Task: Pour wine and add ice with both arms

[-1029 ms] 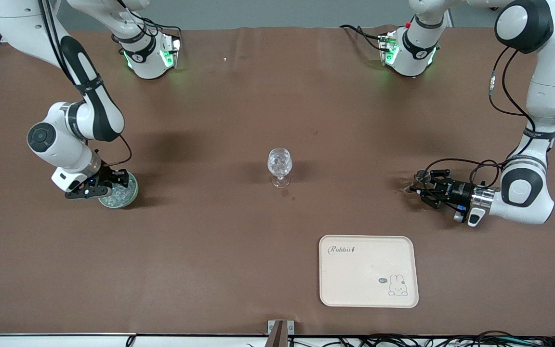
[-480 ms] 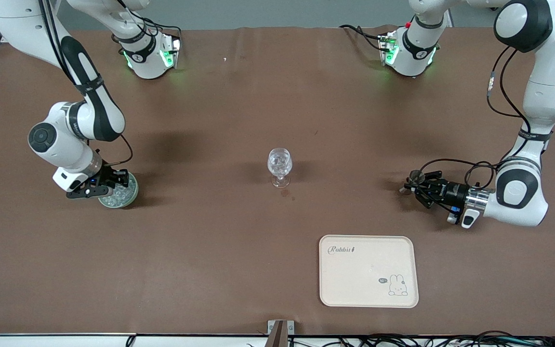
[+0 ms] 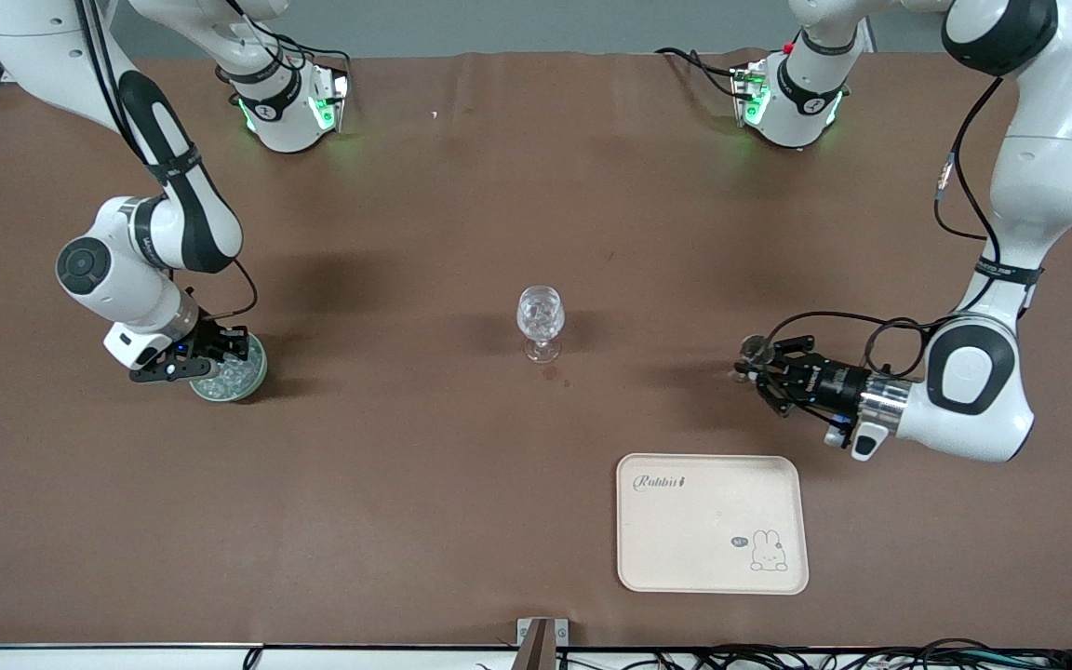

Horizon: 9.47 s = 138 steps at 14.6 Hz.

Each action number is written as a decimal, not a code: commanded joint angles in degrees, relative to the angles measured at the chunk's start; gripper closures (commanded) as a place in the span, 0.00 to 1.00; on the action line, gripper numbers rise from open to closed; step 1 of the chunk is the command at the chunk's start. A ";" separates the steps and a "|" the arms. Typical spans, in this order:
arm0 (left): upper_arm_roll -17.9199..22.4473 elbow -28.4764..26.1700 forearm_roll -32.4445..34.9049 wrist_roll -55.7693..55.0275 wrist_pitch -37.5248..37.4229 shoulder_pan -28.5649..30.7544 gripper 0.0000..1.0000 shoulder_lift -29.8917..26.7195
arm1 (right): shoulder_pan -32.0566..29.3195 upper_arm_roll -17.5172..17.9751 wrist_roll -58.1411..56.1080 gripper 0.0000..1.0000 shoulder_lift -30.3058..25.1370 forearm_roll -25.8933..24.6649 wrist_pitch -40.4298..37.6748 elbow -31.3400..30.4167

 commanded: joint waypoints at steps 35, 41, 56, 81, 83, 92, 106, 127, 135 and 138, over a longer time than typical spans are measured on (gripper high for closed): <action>-0.79 2.18 61.31 -60.00 14.60 -39.93 1.00 -13.97 | -4.53 -0.11 9.51 1.00 -14.90 -1.76 -69.72 51.40; -0.61 1.83 70.36 -59.91 11.97 -43.97 1.00 -13.79 | -4.36 0.32 10.74 1.00 -14.90 -1.85 -70.07 51.75; -0.61 8.16 59.44 -59.39 14.38 -36.19 1.00 -11.77 | -2.79 1.64 12.58 1.00 -14.90 -1.41 -71.29 51.58; 1.23 12.73 -25.51 -1.13 35.25 -2.85 0.99 16.78 | 28.86 24.32 84.66 1.00 19.11 -8.79 -42.83 61.16; 1.23 12.73 -25.51 -0.59 35.25 -2.23 0.99 18.11 | 28.78 24.32 84.57 0.99 19.12 -9.84 -42.82 61.16; 1.58 12.37 -25.51 -0.14 35.16 -1.62 0.00 18.12 | 29.13 24.32 84.57 0.97 19.47 -10.11 -42.91 59.49; 0.19 12.02 57.94 10.10 15.25 1.20 0.00 2.57 | 28.87 24.32 84.31 0.06 20.09 -10.20 -43.17 60.01; 26.80 -2.20 38.32 51.88 -10.10 -18.40 0.00 -46.12 | -1.37 4.73 20.98 0.00 -19.02 -6.59 -64.35 45.96; 27.43 -9.95 37.16 52.59 -8.70 -18.93 0.00 -52.91 | -3.13 -1.87 9.60 0.00 -21.22 -3.97 -60.57 42.79; 24.80 -9.95 37.68 52.50 -8.79 -19.81 0.00 -52.73 | -3.04 -1.52 10.30 0.00 -20.96 -3.87 -61.01 44.01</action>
